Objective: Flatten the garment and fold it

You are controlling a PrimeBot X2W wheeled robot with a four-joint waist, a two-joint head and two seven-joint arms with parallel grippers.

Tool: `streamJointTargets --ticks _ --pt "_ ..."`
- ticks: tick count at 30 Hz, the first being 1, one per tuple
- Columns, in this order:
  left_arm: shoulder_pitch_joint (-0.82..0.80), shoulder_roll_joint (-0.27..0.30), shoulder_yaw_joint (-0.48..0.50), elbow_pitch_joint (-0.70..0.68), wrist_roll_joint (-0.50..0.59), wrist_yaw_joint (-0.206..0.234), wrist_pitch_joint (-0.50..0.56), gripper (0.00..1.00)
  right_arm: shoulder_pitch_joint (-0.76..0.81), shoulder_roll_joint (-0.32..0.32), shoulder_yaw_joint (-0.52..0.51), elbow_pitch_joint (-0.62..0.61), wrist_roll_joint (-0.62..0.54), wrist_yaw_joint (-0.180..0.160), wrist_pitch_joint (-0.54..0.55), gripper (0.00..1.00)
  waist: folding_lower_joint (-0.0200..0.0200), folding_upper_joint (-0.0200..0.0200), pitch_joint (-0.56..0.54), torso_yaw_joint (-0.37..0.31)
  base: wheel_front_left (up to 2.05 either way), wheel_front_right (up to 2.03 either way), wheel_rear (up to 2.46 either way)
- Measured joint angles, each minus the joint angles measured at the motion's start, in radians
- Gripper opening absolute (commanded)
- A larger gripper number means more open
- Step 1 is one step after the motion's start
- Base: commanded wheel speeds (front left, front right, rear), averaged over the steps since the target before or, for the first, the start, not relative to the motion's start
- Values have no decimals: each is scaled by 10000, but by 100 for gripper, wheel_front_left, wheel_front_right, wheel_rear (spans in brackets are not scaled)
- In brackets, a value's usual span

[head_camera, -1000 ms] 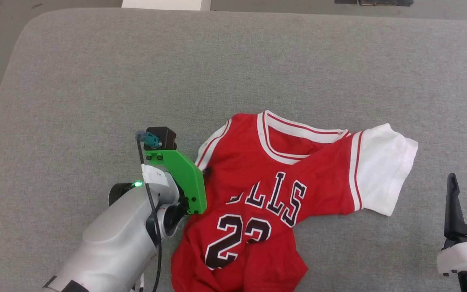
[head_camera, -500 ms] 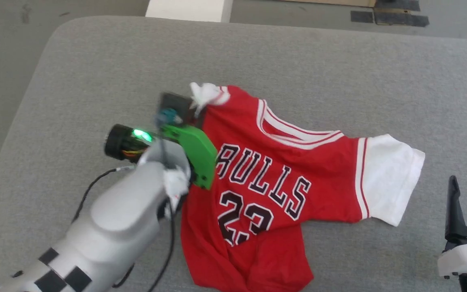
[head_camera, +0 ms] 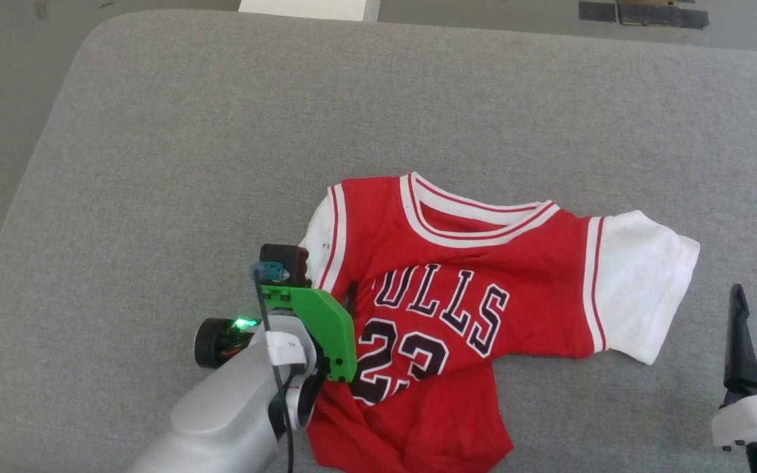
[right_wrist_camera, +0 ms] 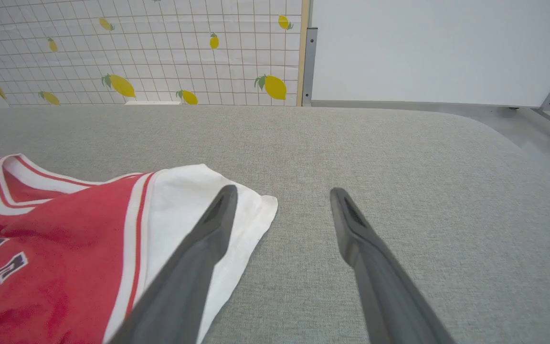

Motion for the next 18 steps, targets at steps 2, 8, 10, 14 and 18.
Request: streamJointTargets --ticks 2,8,10,14,18 --pt "26 8 130 -56 -157 -96 -134 100 -1 0 -2 13 0 0 0 100 0 0 -15 20 0 0 0" --pt "260 552 1037 -1712 -290 73 -1333 100 -2 2 48 81 0 0 0 100 0 0 -287 116 0 0 0" --pt "446 821 1308 -2305 -155 286 -2021 100 -2 2 44 82 4 0 0 100 0 0 -346 117 0 0 0" --pt "1300 1264 2075 -3521 376 731 -3012 100 2 2 48 98 25 0 -4 100 0 0 -397 49 0 0 0" --pt "2682 1231 3714 -5281 2157 1062 -3112 100 61 0 73 146 119 0 -82 100 0 0 -356 -37 0 0 0"
